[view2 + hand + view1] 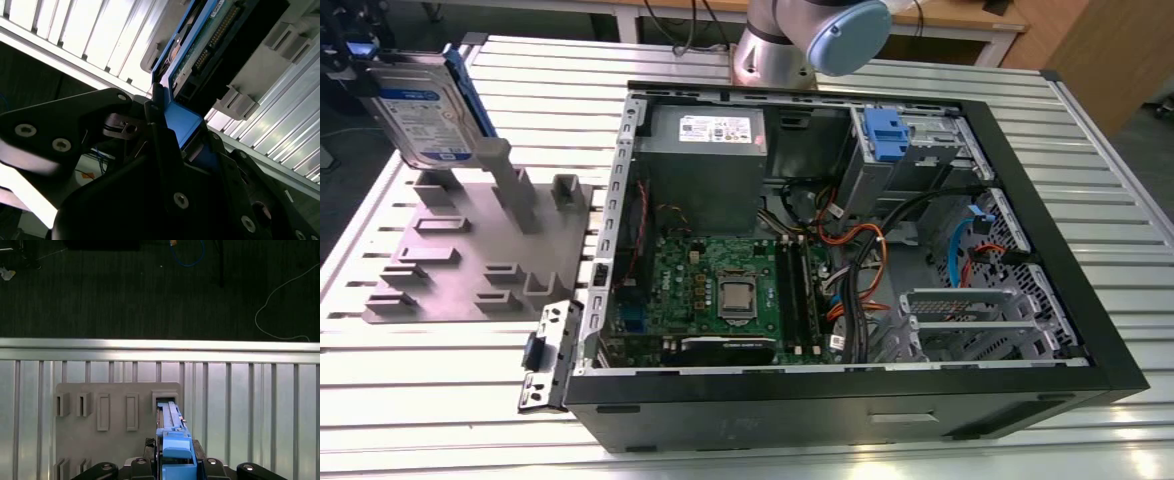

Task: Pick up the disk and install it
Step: 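Pick up the disk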

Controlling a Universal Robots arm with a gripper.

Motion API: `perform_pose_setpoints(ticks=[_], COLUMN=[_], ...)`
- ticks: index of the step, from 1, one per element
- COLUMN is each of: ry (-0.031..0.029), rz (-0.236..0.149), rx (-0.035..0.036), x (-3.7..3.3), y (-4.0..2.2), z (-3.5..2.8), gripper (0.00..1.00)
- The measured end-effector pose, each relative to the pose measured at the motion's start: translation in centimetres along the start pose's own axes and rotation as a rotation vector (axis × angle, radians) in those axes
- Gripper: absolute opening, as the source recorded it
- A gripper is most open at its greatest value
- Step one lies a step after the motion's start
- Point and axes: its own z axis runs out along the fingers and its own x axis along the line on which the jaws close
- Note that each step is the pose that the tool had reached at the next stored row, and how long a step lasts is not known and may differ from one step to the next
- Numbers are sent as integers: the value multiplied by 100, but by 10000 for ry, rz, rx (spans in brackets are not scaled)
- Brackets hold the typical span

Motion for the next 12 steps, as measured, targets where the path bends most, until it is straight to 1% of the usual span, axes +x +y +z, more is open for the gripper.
perform_pose_setpoints(ticks=[6, 12], ry=[-1, 0], rz=[0, -1], rx=[2, 0], x=[-1, -2], y=[0, 0], z=[-55, -76], gripper=[36, 36])
